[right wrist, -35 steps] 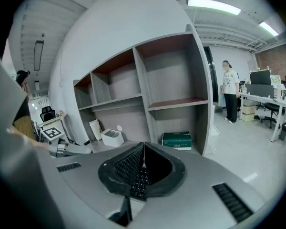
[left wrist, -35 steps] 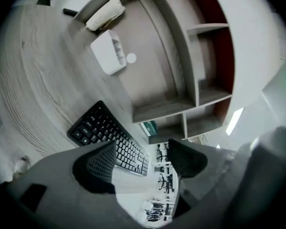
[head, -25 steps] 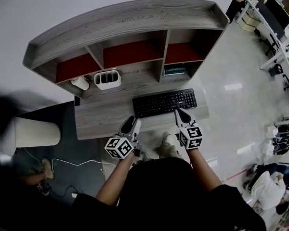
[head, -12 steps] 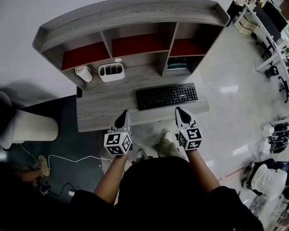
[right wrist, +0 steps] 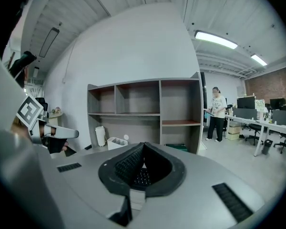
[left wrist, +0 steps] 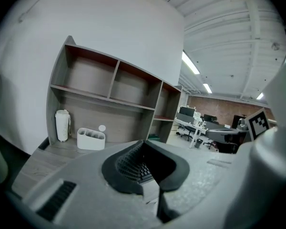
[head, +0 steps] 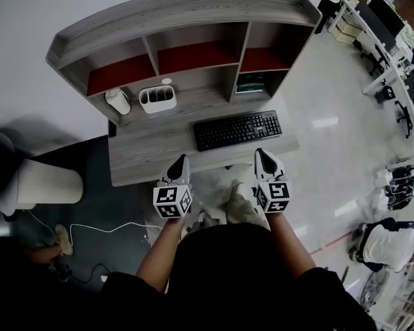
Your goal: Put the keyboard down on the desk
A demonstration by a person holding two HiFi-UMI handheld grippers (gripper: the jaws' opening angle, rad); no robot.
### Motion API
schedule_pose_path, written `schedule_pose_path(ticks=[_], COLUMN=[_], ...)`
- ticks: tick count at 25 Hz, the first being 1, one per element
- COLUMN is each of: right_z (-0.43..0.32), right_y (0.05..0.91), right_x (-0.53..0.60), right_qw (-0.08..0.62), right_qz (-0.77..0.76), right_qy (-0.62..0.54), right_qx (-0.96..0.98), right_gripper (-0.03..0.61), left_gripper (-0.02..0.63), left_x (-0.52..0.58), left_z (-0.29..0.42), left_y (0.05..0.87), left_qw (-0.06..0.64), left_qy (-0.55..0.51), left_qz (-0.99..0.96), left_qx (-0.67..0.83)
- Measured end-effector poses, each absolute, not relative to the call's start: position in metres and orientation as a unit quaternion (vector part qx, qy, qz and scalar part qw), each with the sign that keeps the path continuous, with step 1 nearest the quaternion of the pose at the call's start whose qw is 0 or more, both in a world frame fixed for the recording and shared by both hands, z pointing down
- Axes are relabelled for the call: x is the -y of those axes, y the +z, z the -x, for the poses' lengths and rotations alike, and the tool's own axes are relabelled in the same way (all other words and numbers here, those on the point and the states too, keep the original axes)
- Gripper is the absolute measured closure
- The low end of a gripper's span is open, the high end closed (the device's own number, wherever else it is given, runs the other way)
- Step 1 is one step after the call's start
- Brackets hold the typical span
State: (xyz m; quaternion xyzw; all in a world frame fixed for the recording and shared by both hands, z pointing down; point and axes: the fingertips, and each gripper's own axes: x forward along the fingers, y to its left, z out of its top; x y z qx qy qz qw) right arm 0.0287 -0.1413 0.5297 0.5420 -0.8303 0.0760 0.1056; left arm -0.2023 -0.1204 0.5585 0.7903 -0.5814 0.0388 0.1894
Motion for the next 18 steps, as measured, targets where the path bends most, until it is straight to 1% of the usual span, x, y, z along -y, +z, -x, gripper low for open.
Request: schedule_pose_path(ticks=[12,18], right_z=[-0.028,-0.014], right_y=[0.542,0.537], right_x=[0.121,0.117], right_qw=[0.116,0.109], right_qz=[-0.538,-0.531], right_qy=[0.084,0.074], right_qx=[0.831,0.837], right_gripper=[0.566,0.566], left_gripper=[0.597,0.597], left_x=[0.107,0.098], left_z=[0.202,0.208], left_y=[0.563,0.563], left_qw=[0.192,0.193], left_qy=[0.05,0.05], left_qz=[-0.791,-0.791], left_qx=[0.579,0.578])
